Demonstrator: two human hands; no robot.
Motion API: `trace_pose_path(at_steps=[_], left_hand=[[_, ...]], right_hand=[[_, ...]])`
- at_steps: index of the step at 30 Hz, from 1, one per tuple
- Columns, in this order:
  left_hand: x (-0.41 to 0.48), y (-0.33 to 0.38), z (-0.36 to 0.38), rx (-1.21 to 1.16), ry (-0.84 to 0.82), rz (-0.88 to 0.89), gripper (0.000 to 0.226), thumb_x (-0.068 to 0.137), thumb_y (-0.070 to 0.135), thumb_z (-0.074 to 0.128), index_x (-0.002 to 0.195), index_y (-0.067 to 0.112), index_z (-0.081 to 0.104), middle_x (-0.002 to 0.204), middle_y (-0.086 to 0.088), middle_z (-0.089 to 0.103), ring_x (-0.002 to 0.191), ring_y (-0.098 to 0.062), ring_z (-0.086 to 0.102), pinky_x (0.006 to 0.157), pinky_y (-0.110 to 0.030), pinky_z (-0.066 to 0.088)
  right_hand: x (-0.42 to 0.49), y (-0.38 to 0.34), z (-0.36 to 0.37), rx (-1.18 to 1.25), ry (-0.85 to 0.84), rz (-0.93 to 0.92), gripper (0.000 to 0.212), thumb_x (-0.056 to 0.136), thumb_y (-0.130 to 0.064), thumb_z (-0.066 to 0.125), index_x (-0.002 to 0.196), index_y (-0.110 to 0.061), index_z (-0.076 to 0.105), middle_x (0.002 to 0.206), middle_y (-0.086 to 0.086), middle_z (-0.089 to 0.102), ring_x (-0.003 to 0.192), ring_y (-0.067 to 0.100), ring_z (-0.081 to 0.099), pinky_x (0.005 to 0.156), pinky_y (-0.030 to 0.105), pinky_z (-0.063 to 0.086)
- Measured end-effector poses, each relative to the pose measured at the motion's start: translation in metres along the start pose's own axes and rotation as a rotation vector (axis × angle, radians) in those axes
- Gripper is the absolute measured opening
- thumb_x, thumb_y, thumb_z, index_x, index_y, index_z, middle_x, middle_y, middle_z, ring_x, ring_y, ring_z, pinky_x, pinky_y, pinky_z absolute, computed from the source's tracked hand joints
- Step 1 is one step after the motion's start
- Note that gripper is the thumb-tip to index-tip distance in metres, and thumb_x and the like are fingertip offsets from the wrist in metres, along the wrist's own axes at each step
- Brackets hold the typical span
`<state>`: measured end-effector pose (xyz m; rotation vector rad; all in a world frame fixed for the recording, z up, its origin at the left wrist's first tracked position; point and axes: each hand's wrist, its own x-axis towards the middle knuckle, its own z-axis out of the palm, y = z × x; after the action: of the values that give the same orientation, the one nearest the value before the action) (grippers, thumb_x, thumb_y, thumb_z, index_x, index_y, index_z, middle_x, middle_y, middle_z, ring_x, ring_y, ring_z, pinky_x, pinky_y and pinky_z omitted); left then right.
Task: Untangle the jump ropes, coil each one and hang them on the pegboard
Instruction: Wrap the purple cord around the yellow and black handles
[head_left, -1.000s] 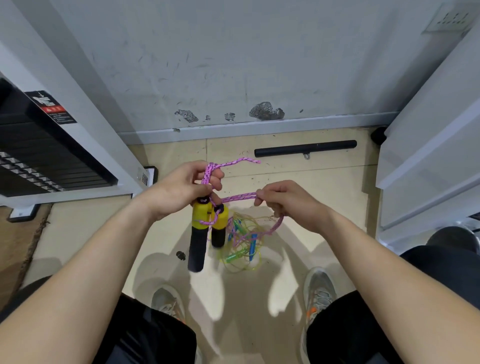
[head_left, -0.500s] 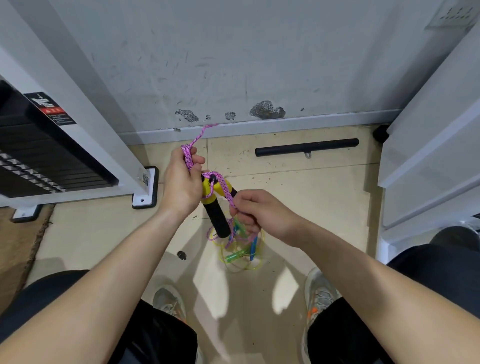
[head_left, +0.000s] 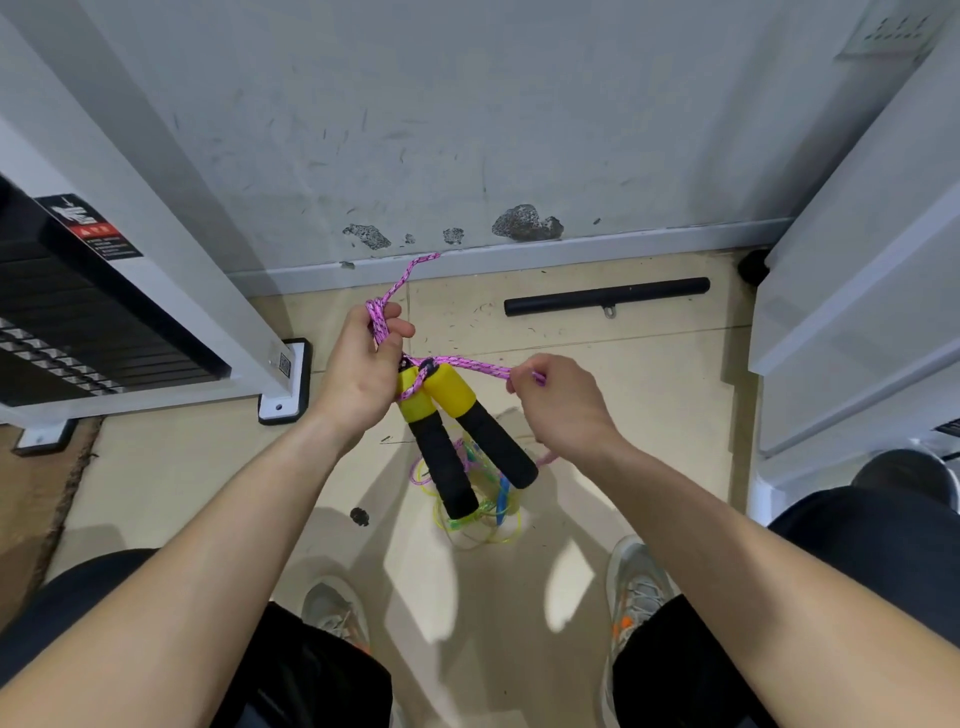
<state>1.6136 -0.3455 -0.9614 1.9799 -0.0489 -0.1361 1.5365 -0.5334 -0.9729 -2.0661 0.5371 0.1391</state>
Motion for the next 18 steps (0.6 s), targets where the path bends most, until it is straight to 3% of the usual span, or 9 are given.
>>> trace_pose_path(at_steps=[2,5,8,11,13,15,18], left_hand=[[0.001,-0.003,0.001,-0.008,0.021,-0.009,0.021,0.106,0.013,0.039,0.123,0.011,0.052,0.122,0.015,0.054,0.087,-0.005,0.053,0.059,-0.02,0.046],[-0.001,-0.009,0.01,-0.002,0.097,-0.018,0.024,0.105,0.011,0.038,0.127,0.01,0.049,0.106,0.019,0.055,0.098,-0.014,0.053,0.08,-0.032,0.046],[-0.007,-0.014,0.022,-0.028,0.214,-0.078,0.026,0.104,0.009,0.036,0.127,0.01,0.046,0.099,0.016,0.055,0.084,-0.009,0.052,0.074,-0.031,0.047],[-0.009,-0.021,0.029,-0.216,0.223,-0.266,0.022,0.102,0.011,0.038,0.121,0.017,0.046,0.099,0.014,0.056,0.108,-0.025,0.058,0.093,-0.05,0.053],[-0.008,-0.02,0.031,-0.302,0.209,-0.365,0.021,0.102,0.013,0.04,0.121,0.019,0.046,0.106,0.007,0.059,0.111,-0.029,0.057,0.098,-0.057,0.05],[-0.007,-0.02,0.031,-0.338,0.197,-0.397,0.024,0.102,0.013,0.041,0.126,0.015,0.045,0.112,-0.002,0.06,0.1,-0.026,0.056,0.094,-0.054,0.053],[-0.006,-0.015,0.03,-0.438,0.11,-0.411,0.044,0.097,0.023,0.058,0.133,0.004,0.04,0.092,-0.002,0.05,0.077,-0.021,0.056,0.067,-0.039,0.055]], right_hand=[[-0.004,-0.002,0.003,-0.011,-0.062,-0.016,0.025,0.096,-0.024,0.045,0.095,-0.023,0.07,0.08,-0.006,0.063,0.069,0.014,0.057,0.071,0.038,0.056],[-0.012,-0.004,0.01,-0.078,-0.177,-0.129,0.038,0.094,-0.03,0.037,0.118,-0.034,0.067,0.109,-0.008,0.071,0.096,0.014,0.063,0.084,0.033,0.052],[-0.016,-0.004,0.02,-0.22,-0.203,-0.2,0.038,0.094,-0.051,0.035,0.113,-0.035,0.063,0.092,-0.006,0.072,0.091,0.021,0.064,0.083,0.039,0.055],[-0.015,-0.002,0.026,-0.346,-0.104,-0.291,0.047,0.082,-0.074,0.045,0.112,-0.039,0.058,0.085,-0.009,0.066,0.083,0.02,0.061,0.071,0.034,0.051],[-0.014,0.0,0.031,-0.419,-0.075,-0.307,0.052,0.081,-0.075,0.051,0.115,-0.035,0.056,0.09,-0.005,0.066,0.084,0.023,0.062,0.071,0.034,0.052],[-0.013,0.001,0.035,-0.494,-0.07,-0.311,0.054,0.086,-0.072,0.05,0.115,-0.027,0.055,0.093,0.0,0.066,0.086,0.027,0.062,0.074,0.038,0.054],[-0.011,0.001,0.036,-0.504,-0.059,-0.322,0.054,0.088,-0.071,0.047,0.115,-0.024,0.053,0.093,0.002,0.066,0.086,0.028,0.063,0.074,0.04,0.054]])
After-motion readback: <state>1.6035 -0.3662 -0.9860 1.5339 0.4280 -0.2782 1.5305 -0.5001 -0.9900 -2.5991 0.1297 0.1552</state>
